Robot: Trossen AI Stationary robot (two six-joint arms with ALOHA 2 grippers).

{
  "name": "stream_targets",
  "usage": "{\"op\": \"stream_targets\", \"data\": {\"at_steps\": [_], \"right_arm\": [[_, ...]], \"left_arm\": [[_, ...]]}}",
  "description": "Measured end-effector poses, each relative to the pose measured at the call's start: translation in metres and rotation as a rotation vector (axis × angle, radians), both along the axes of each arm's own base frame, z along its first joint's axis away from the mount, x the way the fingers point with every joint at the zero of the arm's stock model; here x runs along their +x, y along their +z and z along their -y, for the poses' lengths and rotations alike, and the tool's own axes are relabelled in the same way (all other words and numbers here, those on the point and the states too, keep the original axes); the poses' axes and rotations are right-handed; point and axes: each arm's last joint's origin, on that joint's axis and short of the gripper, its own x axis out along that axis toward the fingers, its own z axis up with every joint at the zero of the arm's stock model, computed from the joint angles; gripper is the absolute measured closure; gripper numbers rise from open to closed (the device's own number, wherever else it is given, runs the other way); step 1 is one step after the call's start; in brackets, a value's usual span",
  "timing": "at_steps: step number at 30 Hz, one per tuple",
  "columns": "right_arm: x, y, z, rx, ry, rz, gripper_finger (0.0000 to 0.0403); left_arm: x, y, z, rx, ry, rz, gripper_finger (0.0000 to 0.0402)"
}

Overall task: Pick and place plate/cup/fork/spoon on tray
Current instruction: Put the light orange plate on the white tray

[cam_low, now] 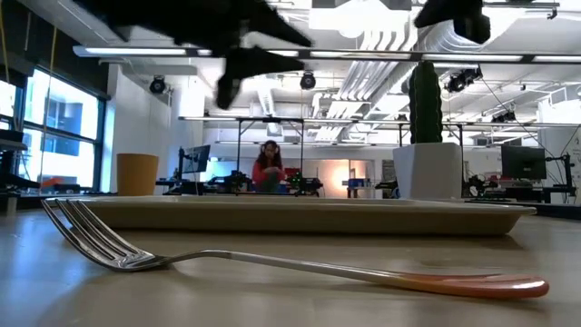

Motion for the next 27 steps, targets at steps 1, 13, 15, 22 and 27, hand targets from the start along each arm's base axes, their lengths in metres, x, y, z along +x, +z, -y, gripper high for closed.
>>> {"op": "stream_targets", "data": {"at_steps": [1,13,15,22,27], "right_arm": [[-0.002,-0.002,-0.001,0.001,0.022,-0.023,0.0388],[-0.028,-0.019,-0.014,0.026,0.088,-0.265,0.0279],[-0.029,-0.020,-0.016,0.022,0.097,-0.281,0.0274],[-0.037,-0.024,-0.020,0.020,0.121,-0.364,0.0272],[-0.041,-0.025,-0.025,0.027,0.140,-0.381,0.0272]], "left_arm": [[0.011,-0.001,0.007,-0.007,0.001,-0.003,0.0291],[0.123,-0.022,0.080,-0.079,0.009,-0.047,0.0291],[0.139,-0.027,0.090,-0.090,0.004,-0.038,0.0291],[0.178,-0.052,0.110,-0.067,-0.019,-0.189,0.0291],[0.188,-0.055,0.118,-0.104,-0.020,-0.227,0.0291]]}}
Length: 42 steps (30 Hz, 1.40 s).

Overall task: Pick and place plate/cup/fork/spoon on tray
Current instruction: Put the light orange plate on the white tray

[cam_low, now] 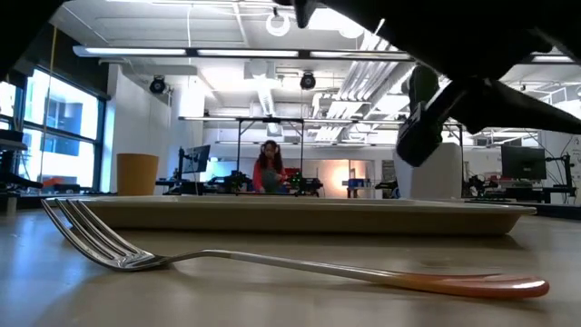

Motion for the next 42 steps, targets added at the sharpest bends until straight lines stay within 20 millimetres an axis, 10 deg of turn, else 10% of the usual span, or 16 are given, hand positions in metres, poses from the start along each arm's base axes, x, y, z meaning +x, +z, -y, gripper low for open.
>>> {"op": "stream_targets", "data": {"at_steps": [19,42], "right_arm": [[-0.012,0.000,-0.026,0.006,0.093,0.018,0.0272],[-0.010,0.001,-0.029,0.024,0.119,0.037,0.0272]], "left_arm": [[-0.010,-0.030,0.028,-0.036,0.006,-0.128,0.0291],[0.003,-0.038,-0.011,-0.366,0.094,-0.228,0.0291]]}}
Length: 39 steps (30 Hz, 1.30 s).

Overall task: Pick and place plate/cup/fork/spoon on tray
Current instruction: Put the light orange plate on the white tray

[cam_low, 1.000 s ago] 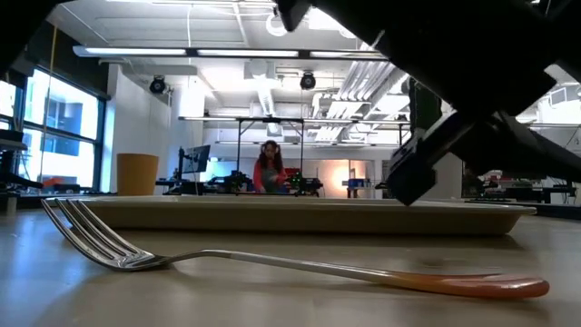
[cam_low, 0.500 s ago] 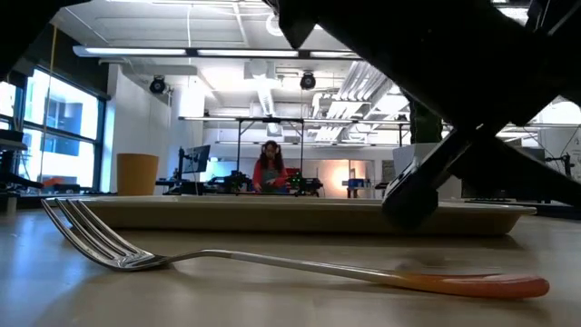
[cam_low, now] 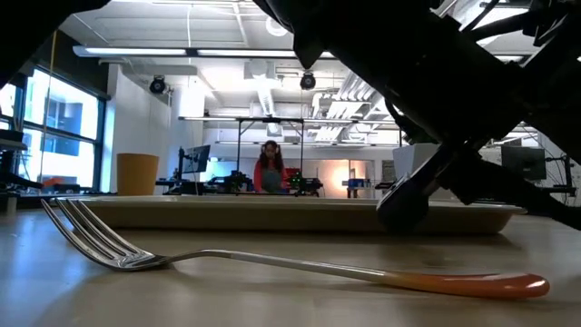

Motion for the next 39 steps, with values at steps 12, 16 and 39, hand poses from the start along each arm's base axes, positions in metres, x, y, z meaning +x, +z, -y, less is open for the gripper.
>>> {"op": "stream_targets", "data": {"at_steps": [12,16,39], "right_arm": [[-0.004,0.000,-0.006,-0.032,0.045,0.012,0.0272],[-0.005,0.000,-0.007,-0.023,0.045,0.011,0.0272],[-0.014,0.000,-0.019,-0.010,0.043,0.039,0.0272]], "left_arm": [[0.001,-0.006,0.007,-0.028,0.015,0.032,0.0291],[0.000,-0.010,0.014,-0.053,0.011,0.029,0.0291],[-0.006,-0.019,0.015,-0.062,-0.024,-0.073,0.0399]]}}
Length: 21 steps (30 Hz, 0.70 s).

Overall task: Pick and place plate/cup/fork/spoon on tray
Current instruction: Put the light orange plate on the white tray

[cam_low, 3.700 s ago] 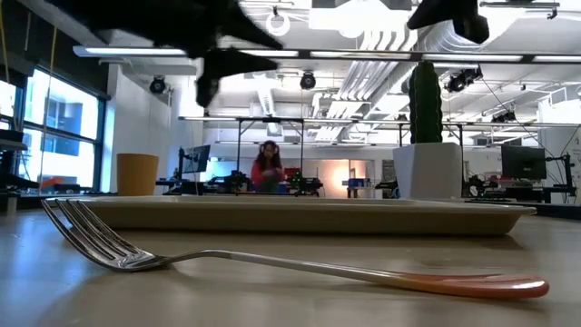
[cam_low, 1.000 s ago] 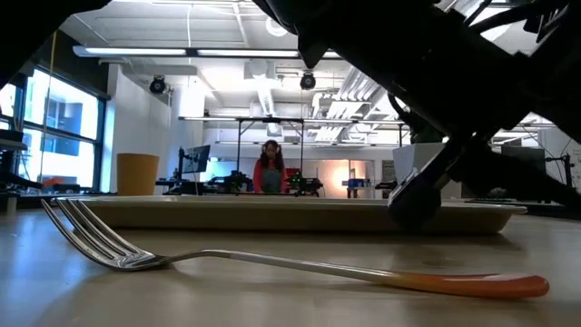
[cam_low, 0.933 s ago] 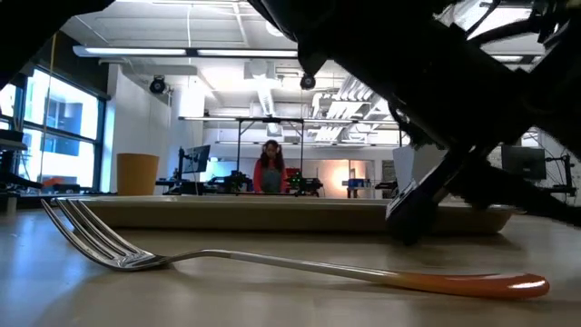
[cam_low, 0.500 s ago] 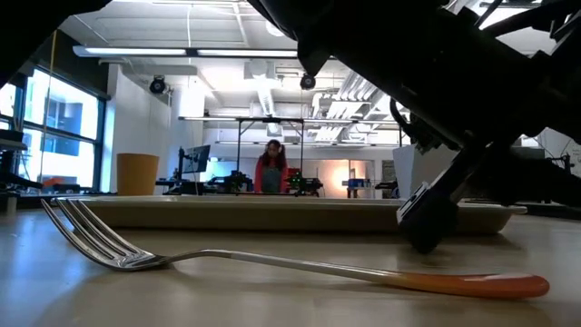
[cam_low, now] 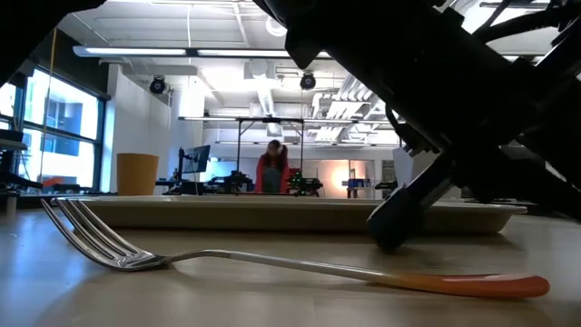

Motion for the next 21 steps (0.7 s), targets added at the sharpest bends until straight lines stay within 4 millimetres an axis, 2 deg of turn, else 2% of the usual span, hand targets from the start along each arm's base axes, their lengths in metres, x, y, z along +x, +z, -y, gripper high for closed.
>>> {"op": "stream_targets", "data": {"at_steps": [6,10,16,19,21], "right_arm": [[-0.003,0.001,-0.002,0.010,-0.014,0.014,0.0272],[-0.008,0.003,-0.002,0.036,-0.013,0.029,0.0272],[-0.020,0.010,0.003,0.071,-0.032,0.102,0.0272],[-0.025,0.014,0.009,0.076,-0.052,0.156,0.0272],[-0.028,0.017,0.013,0.074,-0.070,0.193,0.0272]], "left_arm": [[0.004,0.009,-0.005,-0.009,0.011,0.051,0.0400],[0.005,0.025,-0.013,0.077,0.072,0.098,0.0400],[-0.002,0.078,-0.035,0.162,0.079,0.103,0.0401],[-0.014,0.098,-0.054,0.260,0.049,0.005,0.0401],[-0.032,0.114,-0.072,0.345,0.023,-0.140,0.0401]]}}
